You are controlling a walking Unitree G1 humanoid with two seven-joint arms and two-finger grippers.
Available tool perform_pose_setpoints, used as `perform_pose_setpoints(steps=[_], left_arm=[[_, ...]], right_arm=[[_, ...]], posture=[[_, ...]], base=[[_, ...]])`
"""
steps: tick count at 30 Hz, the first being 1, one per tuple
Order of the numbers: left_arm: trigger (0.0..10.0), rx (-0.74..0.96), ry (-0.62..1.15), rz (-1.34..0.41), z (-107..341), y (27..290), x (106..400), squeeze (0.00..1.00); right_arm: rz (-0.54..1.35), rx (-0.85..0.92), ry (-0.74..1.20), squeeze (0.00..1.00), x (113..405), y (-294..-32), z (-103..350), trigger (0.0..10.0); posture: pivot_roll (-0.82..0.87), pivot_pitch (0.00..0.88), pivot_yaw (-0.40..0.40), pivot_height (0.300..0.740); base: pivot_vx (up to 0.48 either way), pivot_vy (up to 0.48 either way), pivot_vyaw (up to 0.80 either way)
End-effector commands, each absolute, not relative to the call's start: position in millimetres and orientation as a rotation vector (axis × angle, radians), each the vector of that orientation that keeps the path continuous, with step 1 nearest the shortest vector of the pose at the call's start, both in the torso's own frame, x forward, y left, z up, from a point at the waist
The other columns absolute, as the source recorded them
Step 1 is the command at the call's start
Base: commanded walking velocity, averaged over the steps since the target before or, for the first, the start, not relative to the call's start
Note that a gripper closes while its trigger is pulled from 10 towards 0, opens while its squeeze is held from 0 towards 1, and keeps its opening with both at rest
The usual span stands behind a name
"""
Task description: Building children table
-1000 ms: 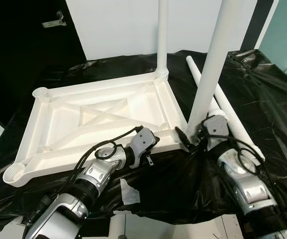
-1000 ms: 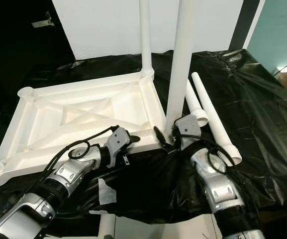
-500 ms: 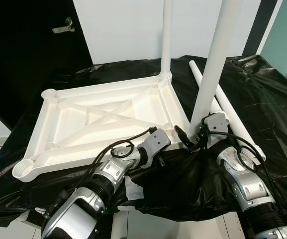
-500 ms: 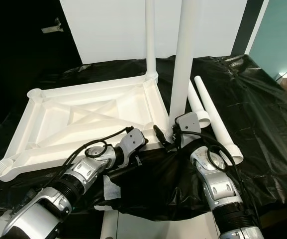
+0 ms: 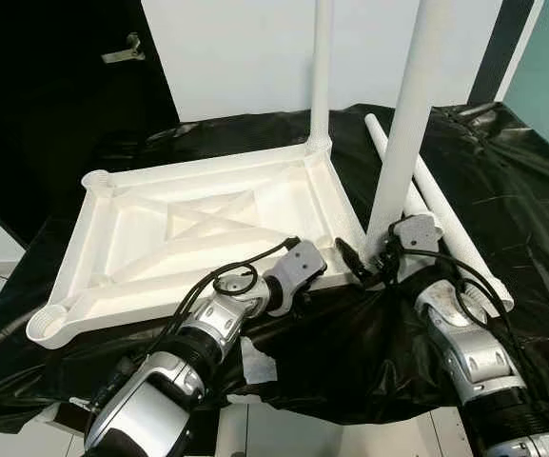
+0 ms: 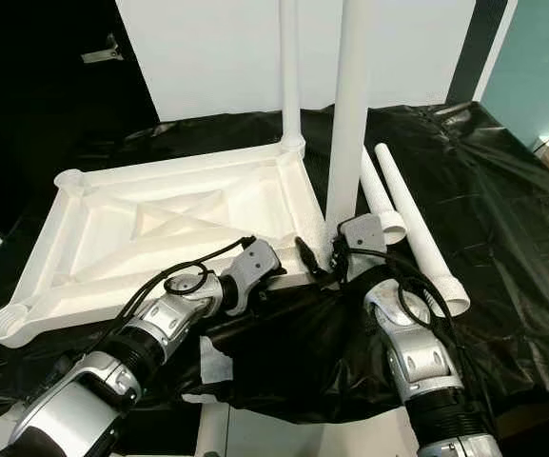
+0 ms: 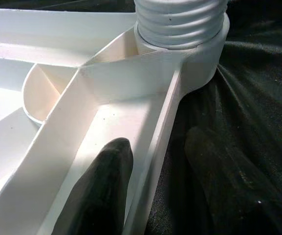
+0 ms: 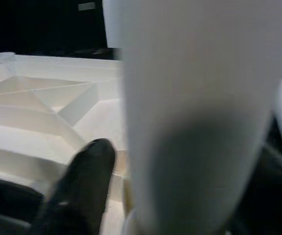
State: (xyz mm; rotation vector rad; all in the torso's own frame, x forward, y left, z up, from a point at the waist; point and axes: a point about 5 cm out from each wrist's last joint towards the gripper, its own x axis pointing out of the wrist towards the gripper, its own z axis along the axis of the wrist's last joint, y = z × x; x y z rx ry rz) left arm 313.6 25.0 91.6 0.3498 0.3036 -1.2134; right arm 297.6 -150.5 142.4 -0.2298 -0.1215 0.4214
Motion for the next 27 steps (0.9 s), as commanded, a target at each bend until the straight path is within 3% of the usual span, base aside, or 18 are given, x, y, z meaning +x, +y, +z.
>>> perform_pose_setpoints(steps=[1, 2, 3, 11, 17, 18, 21, 22, 25, 26, 27], left_arm=[[7.3, 0.321, 0.502, -1.327, 57, 26, 290, 0.00], [4.6, 0.315, 0.505, -1.335, 57, 26, 289, 0.00], [0.0, 0.305, 0.510, -1.351, 57, 26, 287, 0.00], [0.0, 0.297, 0.513, -1.373, 56, 27, 286, 0.00], [0.0, 0.303, 0.510, -1.382, 57, 25, 286, 0.00], [3.9, 0.309, 0.509, -1.378, 57, 25, 286, 0.00], [3.9, 0.314, 0.508, -1.374, 58, 25, 287, 0.00], [10.0, 0.318, 0.506, -1.370, 58, 25, 287, 0.00], [10.0, 0.319, 0.504, -1.366, 58, 25, 287, 0.00], [10.0, 0.321, 0.505, -1.363, 58, 25, 288, 0.00], [10.0, 0.323, 0.505, -1.360, 58, 26, 288, 0.00]], right_arm=[[0.469, -0.201, -0.085, 0.00, 293, -143, 135, 0.0], [0.471, -0.193, -0.080, 0.00, 293, -143, 134, 0.0], [0.466, -0.178, -0.071, 0.00, 292, -142, 133, 0.0], [0.402, -0.096, -0.044, 0.00, 289, -137, 129, 0.0], [0.143, 0.068, -0.037, 0.00, 279, -126, 113, 0.0], [0.064, 0.025, -0.089, 0.00, 278, -125, 115, 0.0], [0.012, -0.007, -0.129, 0.00, 276, -125, 118, 0.0], [-0.041, -0.007, -0.131, 0.00, 279, -127, 117, 0.0], [-0.064, 0.017, -0.098, 0.00, 284, -128, 114, 0.0], [-0.041, 0.013, -0.084, 0.00, 284, -125, 112, 8.4], [-0.020, 0.003, -0.081, 0.00, 284, -122, 112, 10.0]], posture=[[-0.14, 0.015, 0.077, 0.740], [-0.14, 0.015, 0.077, 0.740], [-0.14, 0.015, 0.077, 0.740], [-0.14, 0.016, 0.079, 0.740], [-0.14, 0.007, 0.079, 0.740], [-0.14, 0.007, 0.079, 0.740], [-0.14, 0.007, 0.079, 0.740], [-0.13, 0.007, 0.079, 0.740], [-0.13, 0.004, 0.079, 0.740], [-0.13, 0.003, 0.077, 0.740], [-0.13, 0.004, 0.075, 0.740]], base=[[0.000, 0.000, 0.00], [0.000, 0.000, 0.00], [0.000, 0.000, 0.00], [0.000, 0.000, 0.00], [0.000, 0.000, 0.00], [0.000, 0.000, 0.00], [0.000, 0.000, 0.00], [0.000, 0.000, 0.00], [0.000, 0.000, 0.00], [0.000, 0.000, 0.00], [0.000, 0.000, 0.00]])
